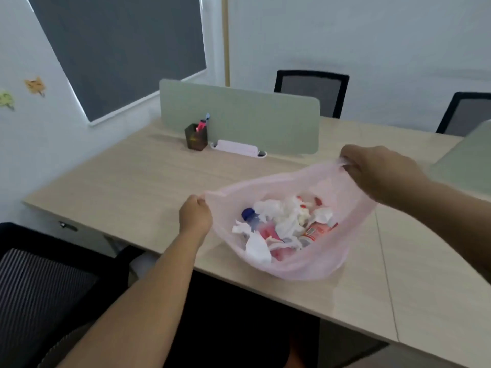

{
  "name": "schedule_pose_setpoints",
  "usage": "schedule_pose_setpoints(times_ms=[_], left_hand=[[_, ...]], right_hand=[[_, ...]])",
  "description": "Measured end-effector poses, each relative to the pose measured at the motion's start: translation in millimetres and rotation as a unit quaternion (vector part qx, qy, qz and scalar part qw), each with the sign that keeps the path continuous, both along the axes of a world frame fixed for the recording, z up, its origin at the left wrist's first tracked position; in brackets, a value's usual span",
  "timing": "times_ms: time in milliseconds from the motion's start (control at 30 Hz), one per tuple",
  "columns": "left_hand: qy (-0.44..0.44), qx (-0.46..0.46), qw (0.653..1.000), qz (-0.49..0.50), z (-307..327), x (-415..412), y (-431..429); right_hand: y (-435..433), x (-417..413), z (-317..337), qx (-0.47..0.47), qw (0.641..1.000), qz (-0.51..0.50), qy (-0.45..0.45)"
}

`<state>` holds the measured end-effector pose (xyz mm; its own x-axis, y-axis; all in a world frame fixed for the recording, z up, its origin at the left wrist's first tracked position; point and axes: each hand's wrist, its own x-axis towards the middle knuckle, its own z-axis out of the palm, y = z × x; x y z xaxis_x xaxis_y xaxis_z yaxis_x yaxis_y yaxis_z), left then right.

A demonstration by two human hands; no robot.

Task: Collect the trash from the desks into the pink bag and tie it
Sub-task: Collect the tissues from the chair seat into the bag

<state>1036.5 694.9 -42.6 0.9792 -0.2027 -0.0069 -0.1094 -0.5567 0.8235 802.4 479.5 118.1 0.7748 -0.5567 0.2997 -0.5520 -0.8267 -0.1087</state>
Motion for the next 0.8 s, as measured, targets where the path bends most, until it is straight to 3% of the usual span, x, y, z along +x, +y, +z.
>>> schedule_pose_setpoints(times_ms=[67,133,200,267,367,433,533,667,800], left_hand=[[-0.033,-0.025,0.999,-0.021,45.8,-9.9,-18.4],[-0.067,-0.011,0.994,-0.088,82.7,-28.2,-39.9],[-0.102,-0.031,0.991,-0.08,112.1,-34.0,-55.9],[-0.109,-0.083,0.99,-0.038,140.8,-38.6,-75.6],[-0.117,-0.016,0.991,-0.061,165.0,-55.2,-101.8],[-0.156,0.008,0.987,-0.029,170.2,-66.1,-111.2],[-0.167,0.003,0.986,0.017,177.8,-71.6,-120.5],[-0.143,0.072,0.987,-0.018,170.4,-87.2,-105.6],[-0.149,0.112,0.982,-0.012,163.9,-104.0,-45.3]], right_hand=[[-33.3,-14.7,16.9,-0.042,0.996,-0.044,-0.059],[-71.6,-32.2,25.9,0.018,0.985,-0.093,-0.143],[-107.1,-44.4,22.8,0.069,0.988,-0.099,-0.094],[-138.8,-58.5,27.6,0.085,0.987,-0.091,-0.105],[-172.9,-71.8,35.2,0.102,0.978,-0.084,-0.159],[-188.1,-75.2,32.2,0.111,0.985,-0.057,-0.122],[-205.0,-80.5,37.9,0.108,0.978,-0.032,-0.175],[-193.4,-67.6,57.4,0.124,0.969,0.087,-0.195],[-170.7,-36.4,72.2,0.19,0.938,0.151,-0.246]])
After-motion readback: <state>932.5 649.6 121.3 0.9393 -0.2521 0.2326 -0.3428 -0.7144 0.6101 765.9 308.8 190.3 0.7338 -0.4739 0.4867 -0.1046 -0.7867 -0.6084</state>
